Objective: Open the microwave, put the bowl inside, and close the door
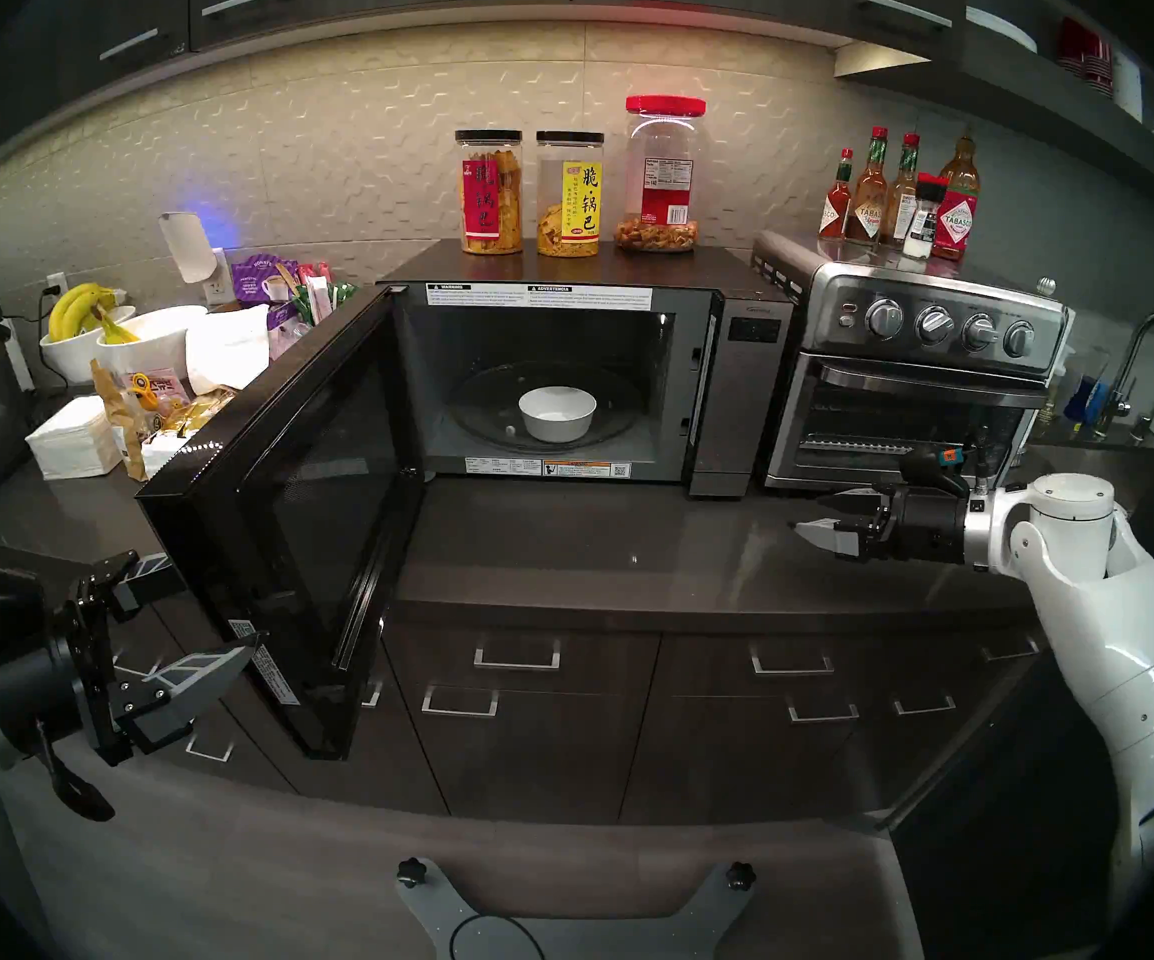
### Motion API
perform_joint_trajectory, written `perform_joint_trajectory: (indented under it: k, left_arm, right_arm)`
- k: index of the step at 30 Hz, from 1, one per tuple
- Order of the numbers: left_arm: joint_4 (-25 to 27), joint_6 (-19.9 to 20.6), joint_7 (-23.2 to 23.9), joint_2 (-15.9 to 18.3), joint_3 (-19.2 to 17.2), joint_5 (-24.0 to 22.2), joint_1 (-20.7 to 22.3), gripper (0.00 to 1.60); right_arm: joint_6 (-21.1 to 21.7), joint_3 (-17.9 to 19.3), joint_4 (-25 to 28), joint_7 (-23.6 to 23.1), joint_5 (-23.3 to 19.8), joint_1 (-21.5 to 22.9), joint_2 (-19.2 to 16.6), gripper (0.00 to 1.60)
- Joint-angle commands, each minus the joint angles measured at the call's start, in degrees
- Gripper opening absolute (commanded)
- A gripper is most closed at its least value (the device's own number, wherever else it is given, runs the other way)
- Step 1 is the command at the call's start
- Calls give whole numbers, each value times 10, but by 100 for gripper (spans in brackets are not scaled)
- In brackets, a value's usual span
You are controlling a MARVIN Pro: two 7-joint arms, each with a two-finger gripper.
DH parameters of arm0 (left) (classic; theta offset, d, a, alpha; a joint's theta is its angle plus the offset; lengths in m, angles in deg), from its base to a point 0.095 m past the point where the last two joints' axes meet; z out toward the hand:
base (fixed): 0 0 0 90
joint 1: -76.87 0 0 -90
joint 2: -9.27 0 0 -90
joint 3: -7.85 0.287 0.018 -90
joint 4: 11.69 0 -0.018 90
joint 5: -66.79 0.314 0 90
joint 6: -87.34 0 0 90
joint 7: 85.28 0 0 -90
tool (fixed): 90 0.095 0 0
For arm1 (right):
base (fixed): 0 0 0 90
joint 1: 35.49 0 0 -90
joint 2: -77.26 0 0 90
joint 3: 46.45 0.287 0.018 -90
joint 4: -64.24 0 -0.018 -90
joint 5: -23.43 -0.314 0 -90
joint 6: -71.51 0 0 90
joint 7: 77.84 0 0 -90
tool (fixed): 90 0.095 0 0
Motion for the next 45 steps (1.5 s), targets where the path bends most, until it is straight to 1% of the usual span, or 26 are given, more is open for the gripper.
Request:
perform_joint_trajectory:
  k: [1, 37, 42, 45]
  left_arm:
    - [3, 0, 3, -1, 1, -6, 1, 160]
    - [3, 0, 3, -1, 1, -6, 1, 160]
    - [2, 1, 8, 1, -4, -10, 2, 160]
    - [-1, 2, 16, 3, -8, -22, 5, 160]
  right_arm:
    - [-8, 4, 7, -5, 0, 11, -5, 160]
    - [-8, 5, 6, -7, 2, 11, -4, 160]
    - [-8, 5, 6, -8, 2, 11, -4, 160]
    - [-8, 5, 6, -8, 2, 11, -4, 160]
